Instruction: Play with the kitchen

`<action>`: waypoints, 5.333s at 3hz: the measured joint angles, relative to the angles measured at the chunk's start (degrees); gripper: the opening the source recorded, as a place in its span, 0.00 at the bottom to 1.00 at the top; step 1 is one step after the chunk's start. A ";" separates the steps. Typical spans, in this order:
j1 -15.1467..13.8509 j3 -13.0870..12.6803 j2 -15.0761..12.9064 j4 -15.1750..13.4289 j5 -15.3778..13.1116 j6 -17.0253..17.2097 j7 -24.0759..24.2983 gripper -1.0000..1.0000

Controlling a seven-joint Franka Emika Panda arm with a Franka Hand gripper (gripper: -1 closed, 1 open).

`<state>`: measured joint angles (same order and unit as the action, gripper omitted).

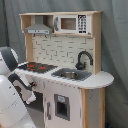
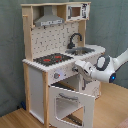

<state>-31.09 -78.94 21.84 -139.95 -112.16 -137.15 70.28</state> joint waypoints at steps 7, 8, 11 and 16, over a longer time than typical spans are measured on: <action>1.90 -5.68 0.16 10.28 2.86 6.46 -4.66 1.00; 3.26 -6.96 0.19 13.31 2.83 8.52 -8.70 1.00; 1.39 -16.27 2.92 24.11 1.36 13.20 -14.34 1.00; -18.10 -36.55 8.26 32.54 4.94 13.28 -6.45 1.00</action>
<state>-49.20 -115.49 30.10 -107.40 -107.22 -123.86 63.83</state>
